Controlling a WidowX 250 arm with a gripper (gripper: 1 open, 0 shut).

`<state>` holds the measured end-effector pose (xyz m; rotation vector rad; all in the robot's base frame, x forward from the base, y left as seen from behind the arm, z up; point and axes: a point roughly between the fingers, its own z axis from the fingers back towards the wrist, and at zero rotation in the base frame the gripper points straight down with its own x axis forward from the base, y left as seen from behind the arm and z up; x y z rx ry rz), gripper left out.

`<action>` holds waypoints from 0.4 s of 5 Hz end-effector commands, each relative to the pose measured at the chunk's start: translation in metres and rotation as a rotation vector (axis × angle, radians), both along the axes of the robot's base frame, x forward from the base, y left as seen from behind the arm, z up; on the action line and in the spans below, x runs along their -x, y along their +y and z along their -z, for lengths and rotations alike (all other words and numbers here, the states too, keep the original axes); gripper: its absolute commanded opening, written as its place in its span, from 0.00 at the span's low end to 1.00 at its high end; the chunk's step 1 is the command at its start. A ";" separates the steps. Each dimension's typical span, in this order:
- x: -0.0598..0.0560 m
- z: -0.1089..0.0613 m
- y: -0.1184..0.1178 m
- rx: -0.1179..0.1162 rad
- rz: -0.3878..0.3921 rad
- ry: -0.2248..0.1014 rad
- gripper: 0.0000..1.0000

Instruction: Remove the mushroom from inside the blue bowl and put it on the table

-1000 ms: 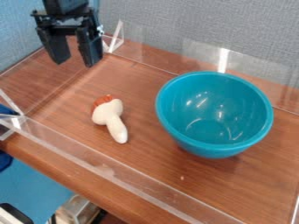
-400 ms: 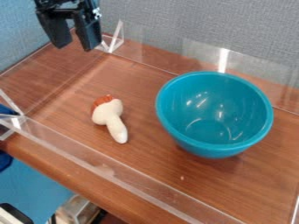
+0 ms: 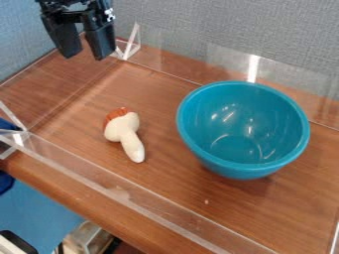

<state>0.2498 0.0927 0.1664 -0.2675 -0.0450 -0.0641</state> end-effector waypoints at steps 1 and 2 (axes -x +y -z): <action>0.002 -0.010 -0.006 -0.012 0.002 -0.039 1.00; 0.002 -0.009 -0.014 -0.003 -0.015 -0.038 1.00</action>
